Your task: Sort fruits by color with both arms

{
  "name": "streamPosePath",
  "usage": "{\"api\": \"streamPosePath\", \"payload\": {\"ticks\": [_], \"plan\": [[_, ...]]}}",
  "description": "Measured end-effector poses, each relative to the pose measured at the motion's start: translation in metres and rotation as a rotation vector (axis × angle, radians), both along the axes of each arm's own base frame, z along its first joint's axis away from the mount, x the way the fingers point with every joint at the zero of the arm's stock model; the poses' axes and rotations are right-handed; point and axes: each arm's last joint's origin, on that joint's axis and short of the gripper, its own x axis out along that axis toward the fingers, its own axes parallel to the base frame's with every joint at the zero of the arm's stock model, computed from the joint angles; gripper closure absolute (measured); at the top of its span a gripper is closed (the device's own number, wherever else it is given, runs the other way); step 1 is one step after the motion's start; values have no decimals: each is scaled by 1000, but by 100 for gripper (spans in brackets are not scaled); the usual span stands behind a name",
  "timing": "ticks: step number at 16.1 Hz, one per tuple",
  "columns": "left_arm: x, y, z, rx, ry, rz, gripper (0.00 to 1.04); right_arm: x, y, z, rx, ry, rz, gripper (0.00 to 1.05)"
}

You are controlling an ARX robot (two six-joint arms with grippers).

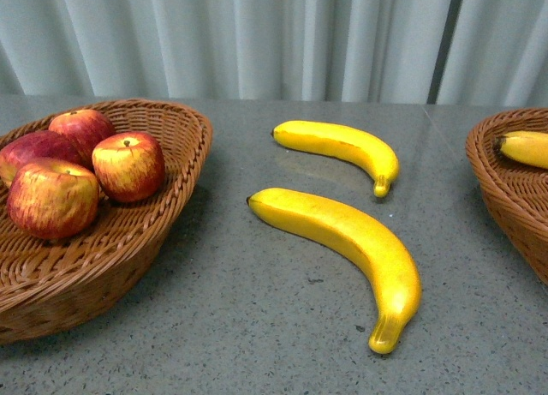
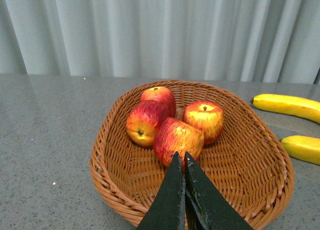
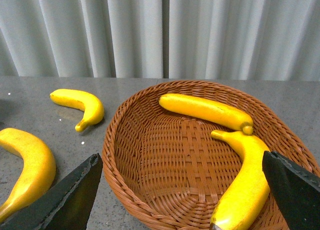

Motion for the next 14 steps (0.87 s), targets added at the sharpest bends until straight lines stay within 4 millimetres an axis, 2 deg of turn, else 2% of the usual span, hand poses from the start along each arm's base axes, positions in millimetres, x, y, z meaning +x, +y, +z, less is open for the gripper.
{"api": "streamPosePath", "payload": {"ticks": [2, 3, 4, 9, 14], "plan": [[-1, 0, -1, 0, 11, 0, 103, 0, 0, 0, 0, 0, 0, 7], [-9, 0, -7, 0, 56, -2, 103, 0, 0, 0, 0, 0, 0, 7], [-11, 0, -1, 0, -12, -2, 103, 0, 0, 0, 0, 0, 0, 7], [-11, 0, -3, 0, 11, 1, 103, 0, 0, 0, 0, -1, 0, 7], [-11, 0, -3, -2, 11, 1, 45, 0, 0, 0, 0, -1, 0, 7]]}}
